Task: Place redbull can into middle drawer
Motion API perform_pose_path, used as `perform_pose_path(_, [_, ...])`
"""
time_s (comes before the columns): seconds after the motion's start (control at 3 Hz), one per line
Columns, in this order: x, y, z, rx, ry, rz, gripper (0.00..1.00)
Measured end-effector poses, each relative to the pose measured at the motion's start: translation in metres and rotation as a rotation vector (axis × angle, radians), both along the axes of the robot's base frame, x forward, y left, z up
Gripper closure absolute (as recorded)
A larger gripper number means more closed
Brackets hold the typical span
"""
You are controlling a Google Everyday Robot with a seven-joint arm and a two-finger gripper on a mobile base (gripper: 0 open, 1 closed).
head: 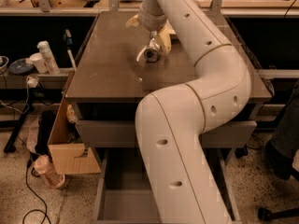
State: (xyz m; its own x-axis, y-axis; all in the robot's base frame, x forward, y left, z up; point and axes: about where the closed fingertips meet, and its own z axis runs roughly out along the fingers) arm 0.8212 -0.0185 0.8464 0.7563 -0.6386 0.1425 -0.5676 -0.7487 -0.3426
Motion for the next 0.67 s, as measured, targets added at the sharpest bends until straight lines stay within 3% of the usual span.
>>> perform_pose_path(0.67, [0.0,0.0,0.0,0.0,0.0,0.0,0.41])
